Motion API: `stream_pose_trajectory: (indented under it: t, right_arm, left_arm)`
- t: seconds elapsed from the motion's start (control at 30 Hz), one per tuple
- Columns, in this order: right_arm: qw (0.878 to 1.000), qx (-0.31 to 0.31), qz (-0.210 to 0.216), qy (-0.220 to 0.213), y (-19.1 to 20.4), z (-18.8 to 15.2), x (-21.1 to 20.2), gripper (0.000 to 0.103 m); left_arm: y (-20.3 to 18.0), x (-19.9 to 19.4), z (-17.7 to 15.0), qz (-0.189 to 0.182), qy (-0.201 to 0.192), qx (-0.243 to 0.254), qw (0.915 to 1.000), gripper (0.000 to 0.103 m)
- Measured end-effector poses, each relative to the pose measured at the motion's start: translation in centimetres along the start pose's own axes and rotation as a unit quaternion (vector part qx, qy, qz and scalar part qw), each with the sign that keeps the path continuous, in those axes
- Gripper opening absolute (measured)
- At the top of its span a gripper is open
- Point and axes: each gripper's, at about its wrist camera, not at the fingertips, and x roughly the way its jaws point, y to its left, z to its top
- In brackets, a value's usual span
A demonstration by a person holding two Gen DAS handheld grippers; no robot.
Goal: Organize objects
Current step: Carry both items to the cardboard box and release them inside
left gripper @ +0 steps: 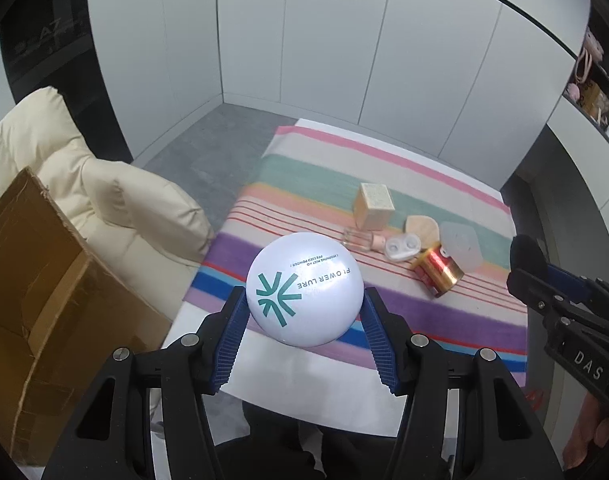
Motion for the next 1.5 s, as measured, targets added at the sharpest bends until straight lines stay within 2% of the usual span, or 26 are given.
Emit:
stream_pose_trajectory:
  t: [0.07, 0.2, 0.57, 0.8, 1.07, 1.5]
  right_arm:
    - [1.0, -0.009, 0.009, -0.01, 1.0, 0.6, -0.4, 0.05]
    - [0.999, -0.023, 0.025, -0.022, 2.9, 1.3, -0.7, 0.05]
    - [0.998, -0.046, 0.042, -0.013, 7.3, 2.7, 0.9, 0.05]
    - [0.994, -0.069, 0.086, -0.02, 11.6, 4.1, 0.9, 0.05]
    - [0.983, -0.129, 0.121, -0.047, 18.5, 4.2, 0.1, 0.05]
    - [0.967, -0.192, 0.16, -0.049, 28.1, 3.7, -0.4, 0.05]
  left_arm:
    - [0.7, -0.7, 0.4, -0.009, -0.01, -0.007, 0.9999, 0.058]
    - [2.1, -1.8, 0.6, -0.001, -0.027, -0.011, 0.9996, 0.058]
    - [8.2, -3.7, -0.2, 0.022, -0.05, -0.053, 0.9971, 0.058]
    - [11.9, -5.3, -1.2, 0.044, -0.063, -0.074, 0.9943, 0.058]
    - [15.9, -6.8, -2.6, 0.07, -0.067, -0.095, 0.9908, 0.058]
    - [23.2, -10.0, -5.7, 0.122, -0.072, -0.143, 0.9795, 0.059]
